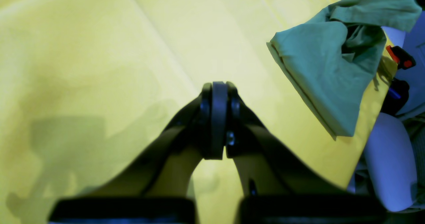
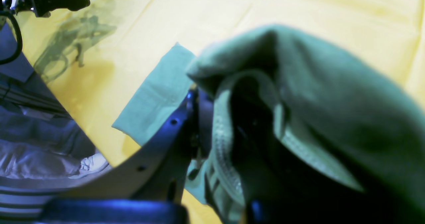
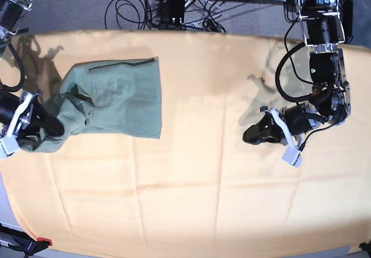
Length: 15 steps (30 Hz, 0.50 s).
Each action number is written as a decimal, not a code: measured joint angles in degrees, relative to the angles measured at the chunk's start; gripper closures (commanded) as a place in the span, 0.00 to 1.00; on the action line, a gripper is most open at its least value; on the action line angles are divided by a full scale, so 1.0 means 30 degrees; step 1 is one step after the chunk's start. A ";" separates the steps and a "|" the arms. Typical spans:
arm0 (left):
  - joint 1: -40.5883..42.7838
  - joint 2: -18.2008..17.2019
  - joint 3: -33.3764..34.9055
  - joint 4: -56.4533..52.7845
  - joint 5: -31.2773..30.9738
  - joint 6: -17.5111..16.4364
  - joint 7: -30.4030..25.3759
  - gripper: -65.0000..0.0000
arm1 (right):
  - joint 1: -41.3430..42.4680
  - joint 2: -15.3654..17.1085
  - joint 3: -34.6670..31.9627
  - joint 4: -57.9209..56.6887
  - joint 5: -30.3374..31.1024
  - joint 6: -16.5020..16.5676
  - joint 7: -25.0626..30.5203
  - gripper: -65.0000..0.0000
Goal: Fold the T-shirt properly
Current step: 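Fold the held end over the shirt toward the left gripper with the right gripper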
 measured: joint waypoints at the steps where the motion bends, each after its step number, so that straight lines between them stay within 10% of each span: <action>1: 0.0000 0.0015 0.0000 0.0000 0.0000 0.0007 -0.0007 1.00 | 0.0015 -0.0138 -0.0160 0.0000 0.0000 0.0007 0.0007 1.00; 15: 0.0117 -0.0007 0.0000 0.0000 0.0007 0.0000 -0.0015 1.00 | 0.0007 -0.1224 -0.7249 0.0000 -0.0007 0.0000 0.0058 1.00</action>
